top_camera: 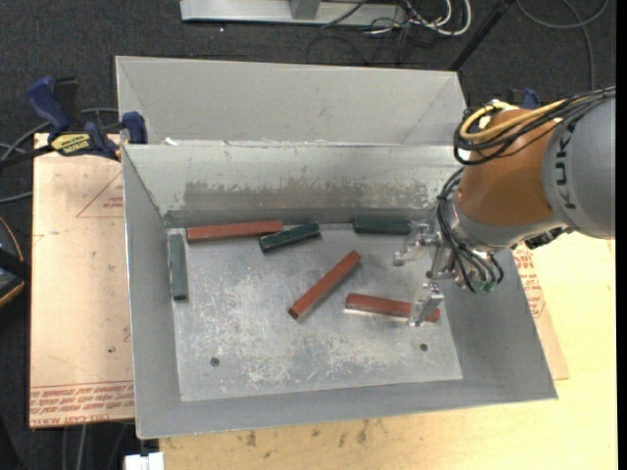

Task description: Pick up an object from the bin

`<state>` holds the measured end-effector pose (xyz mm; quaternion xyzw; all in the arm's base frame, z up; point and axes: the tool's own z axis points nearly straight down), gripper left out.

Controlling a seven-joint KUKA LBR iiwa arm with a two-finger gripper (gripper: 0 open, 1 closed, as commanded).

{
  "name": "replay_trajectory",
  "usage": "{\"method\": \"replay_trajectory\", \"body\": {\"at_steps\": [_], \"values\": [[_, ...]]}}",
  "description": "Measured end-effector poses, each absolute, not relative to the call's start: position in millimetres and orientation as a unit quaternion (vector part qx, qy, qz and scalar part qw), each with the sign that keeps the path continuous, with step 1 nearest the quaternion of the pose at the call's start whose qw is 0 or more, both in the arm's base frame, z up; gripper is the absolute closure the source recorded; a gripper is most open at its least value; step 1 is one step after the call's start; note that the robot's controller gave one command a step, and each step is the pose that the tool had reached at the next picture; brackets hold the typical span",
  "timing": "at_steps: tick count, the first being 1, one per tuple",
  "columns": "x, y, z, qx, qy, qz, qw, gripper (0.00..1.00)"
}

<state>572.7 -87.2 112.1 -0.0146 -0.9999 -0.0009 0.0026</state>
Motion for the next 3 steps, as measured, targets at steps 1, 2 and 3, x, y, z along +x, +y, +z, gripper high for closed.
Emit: {"method": "replay_trajectory", "body": {"at_steps": [1,2,3], "values": [[574.2,-79.1,129.5,0.000,-1.000,0.000,-0.002,0.00],[561.1,-69.9,75.7,0.022,-1.000,0.000,-0.004,0.00],[565.8,-67.4,76.7,-0.050,-0.999,0.001,-0.011,1.00]]}}
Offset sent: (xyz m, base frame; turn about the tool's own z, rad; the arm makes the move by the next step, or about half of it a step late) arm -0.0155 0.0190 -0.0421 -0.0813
